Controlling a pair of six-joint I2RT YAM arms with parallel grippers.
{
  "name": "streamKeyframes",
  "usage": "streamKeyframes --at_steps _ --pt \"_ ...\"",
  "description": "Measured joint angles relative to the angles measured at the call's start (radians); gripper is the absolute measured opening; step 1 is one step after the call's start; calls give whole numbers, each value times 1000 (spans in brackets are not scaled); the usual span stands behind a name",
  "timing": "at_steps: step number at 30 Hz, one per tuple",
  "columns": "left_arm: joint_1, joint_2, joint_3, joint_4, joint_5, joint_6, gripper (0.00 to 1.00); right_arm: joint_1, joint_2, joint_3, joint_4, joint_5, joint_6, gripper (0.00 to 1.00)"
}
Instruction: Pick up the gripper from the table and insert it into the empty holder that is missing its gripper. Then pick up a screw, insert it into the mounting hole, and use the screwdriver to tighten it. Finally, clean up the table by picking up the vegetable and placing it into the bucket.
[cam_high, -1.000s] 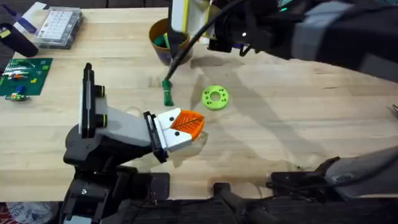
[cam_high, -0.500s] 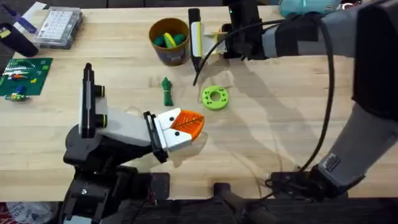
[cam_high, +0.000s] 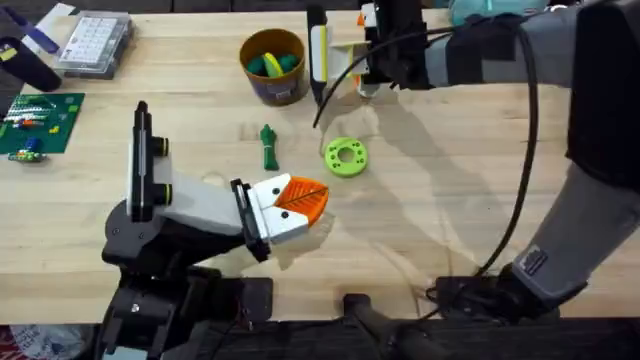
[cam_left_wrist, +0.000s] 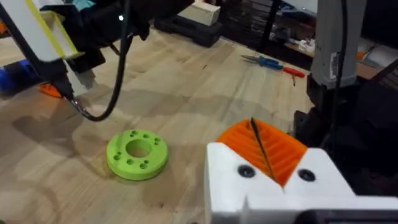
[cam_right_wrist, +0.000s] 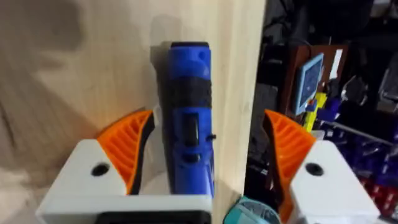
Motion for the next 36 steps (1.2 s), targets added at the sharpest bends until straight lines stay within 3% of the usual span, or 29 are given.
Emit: streamKeyframes --at_steps 10,21,23,24,29,33,36 --pt "0 0 0 2 -12 0 16 13 -48 0 -105 101 212 990" --pt "0 0 20 -28 -91 0 16 14 -342 0 -291 94 577 990" --pt "0 0 54 -101 -138 4 16 14 -392 0 -323 93 653 990" --pt "0 0 118 -270 -223 5 16 14 -464 0 -376 91 759 990" --pt "0 49 335 -581 -410 7 16 14 -579 0 -487 89 910 990" --pt "0 178 568 -740 -555 22 16 14 -670 1 -579 89 1008 990" --pt "0 304 728 -846 -618 54 16 14 -743 4 -660 89 1087 990"
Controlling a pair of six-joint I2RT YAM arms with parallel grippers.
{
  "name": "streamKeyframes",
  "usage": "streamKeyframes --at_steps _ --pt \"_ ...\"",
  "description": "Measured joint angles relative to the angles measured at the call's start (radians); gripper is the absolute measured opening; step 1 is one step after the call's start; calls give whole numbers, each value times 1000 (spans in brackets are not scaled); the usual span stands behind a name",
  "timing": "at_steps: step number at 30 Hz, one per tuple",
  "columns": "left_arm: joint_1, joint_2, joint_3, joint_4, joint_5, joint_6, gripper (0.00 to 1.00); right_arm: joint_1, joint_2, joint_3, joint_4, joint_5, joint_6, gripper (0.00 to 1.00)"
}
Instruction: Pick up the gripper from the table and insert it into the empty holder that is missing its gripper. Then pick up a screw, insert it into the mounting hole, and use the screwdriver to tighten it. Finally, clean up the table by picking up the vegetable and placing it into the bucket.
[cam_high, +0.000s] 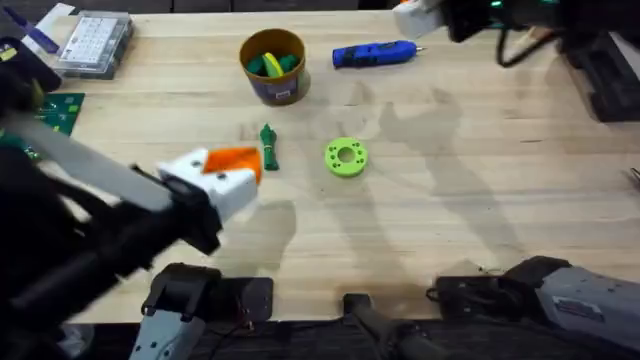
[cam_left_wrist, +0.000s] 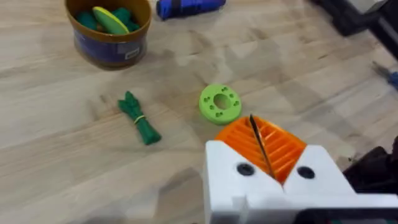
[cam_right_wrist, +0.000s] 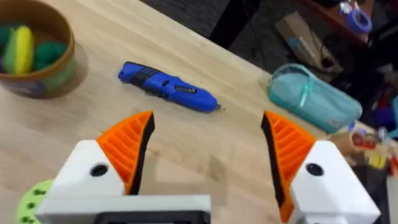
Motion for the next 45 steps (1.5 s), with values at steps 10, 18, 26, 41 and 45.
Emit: streamKeyframes --at_steps 10,18,26,41,45 --pt "0 275 307 -76 -38 34 16 0 -151 176 -429 -40 209 990" --pt "0 278 366 -31 11 17 16 0 -175 379 -775 -49 325 990" --pt "0 278 366 -28 43 13 16 0 -178 381 -809 -52 354 990" --pt "0 446 428 -261 -108 -13 5 0 -178 381 -806 -53 358 990" --pt "0 581 444 -266 -140 -11 264 0 -178 381 -806 -53 358 990"
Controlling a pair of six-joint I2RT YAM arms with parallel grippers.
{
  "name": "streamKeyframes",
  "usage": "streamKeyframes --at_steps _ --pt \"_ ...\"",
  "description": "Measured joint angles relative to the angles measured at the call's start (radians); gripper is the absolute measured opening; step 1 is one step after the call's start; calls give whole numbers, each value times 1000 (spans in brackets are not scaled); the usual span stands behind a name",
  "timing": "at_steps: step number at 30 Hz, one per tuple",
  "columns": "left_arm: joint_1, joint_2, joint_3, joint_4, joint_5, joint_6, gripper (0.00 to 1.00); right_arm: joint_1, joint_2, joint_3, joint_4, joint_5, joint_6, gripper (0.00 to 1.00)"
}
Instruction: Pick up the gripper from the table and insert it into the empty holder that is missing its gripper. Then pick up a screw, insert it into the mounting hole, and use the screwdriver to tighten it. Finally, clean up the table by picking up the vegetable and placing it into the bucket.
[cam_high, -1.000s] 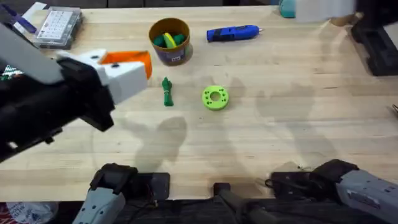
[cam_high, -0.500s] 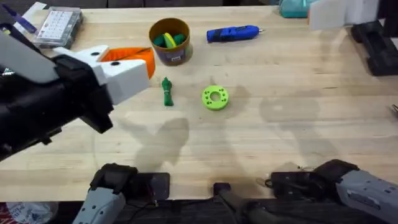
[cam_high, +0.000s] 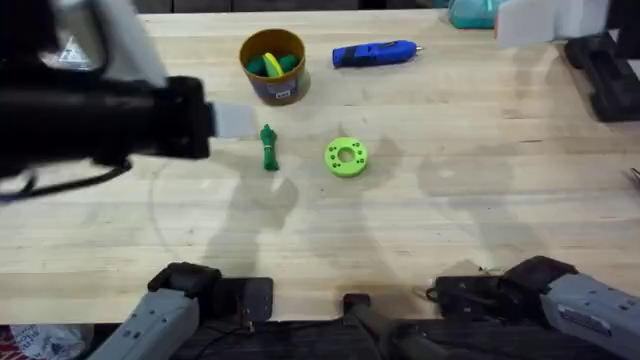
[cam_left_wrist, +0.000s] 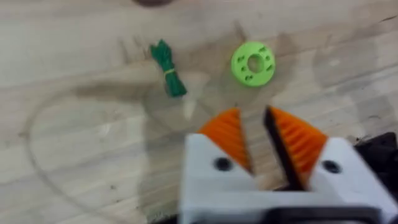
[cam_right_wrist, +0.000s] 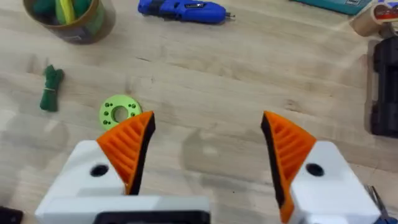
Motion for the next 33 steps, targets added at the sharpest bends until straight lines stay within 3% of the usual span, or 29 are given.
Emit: streamKeyframes --at_steps 4,5,14,19,24,33 --pt "0 109 0 -5 -10 -1 877 0 0 0 1 0 0 990" --pt "0 131 0 -5 -10 -4 959 0 0 0 1 0 0 990" --pt "0 264 0 15 -33 -5 986 0 0 0 2 0 0 990" --pt "0 351 -1 12 -120 -50 986 0 0 0 2 0 0 990" --pt "0 422 -46 132 -188 -95 986 0 0 0 1 0 0 990" --pt "0 611 -182 350 -215 -126 986 0 0 0 2 0 0 990"
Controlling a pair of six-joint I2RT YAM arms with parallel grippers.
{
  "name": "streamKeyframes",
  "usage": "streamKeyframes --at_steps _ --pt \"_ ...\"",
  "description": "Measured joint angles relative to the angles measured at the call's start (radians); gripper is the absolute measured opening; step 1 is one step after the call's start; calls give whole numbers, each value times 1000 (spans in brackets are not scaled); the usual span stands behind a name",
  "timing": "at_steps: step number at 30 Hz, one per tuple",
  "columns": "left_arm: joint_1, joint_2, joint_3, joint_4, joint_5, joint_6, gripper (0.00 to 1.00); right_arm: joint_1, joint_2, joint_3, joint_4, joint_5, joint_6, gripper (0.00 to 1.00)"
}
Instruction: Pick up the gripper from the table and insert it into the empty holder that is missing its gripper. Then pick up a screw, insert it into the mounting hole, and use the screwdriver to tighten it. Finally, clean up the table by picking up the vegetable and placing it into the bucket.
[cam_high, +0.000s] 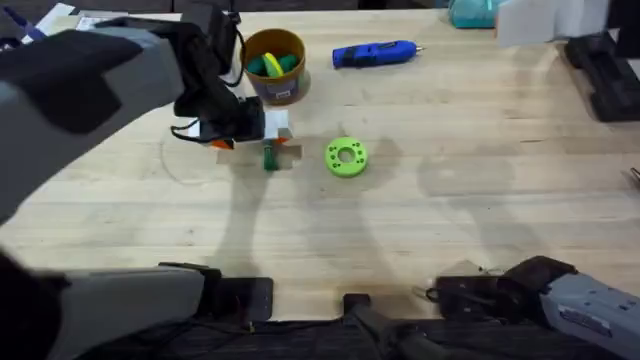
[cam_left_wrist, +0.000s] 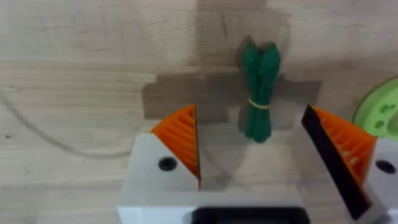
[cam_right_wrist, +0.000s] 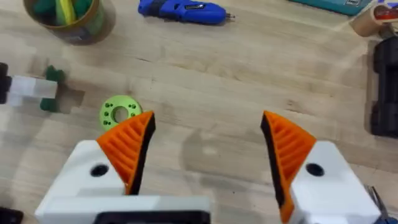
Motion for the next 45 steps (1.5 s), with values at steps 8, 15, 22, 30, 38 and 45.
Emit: streamKeyframes --at_steps 8,15,22,30,38,45 --pt "0 138 -1 73 -2 -1 973 0 0 0 0 0 0 990" --pt "3 151 1 77 -27 -8 187 0 0 0 0 0 0 990" --pt "5 150 6 60 -20 -7 15 0 0 0 0 0 0 990" --pt "3 153 172 -128 33 60 14 0 0 0 0 0 0 990" --pt "3 37 483 -189 49 112 14 0 0 0 0 0 0 990" --pt "4 27 538 -23 66 114 14 0 0 0 0 0 0 990"
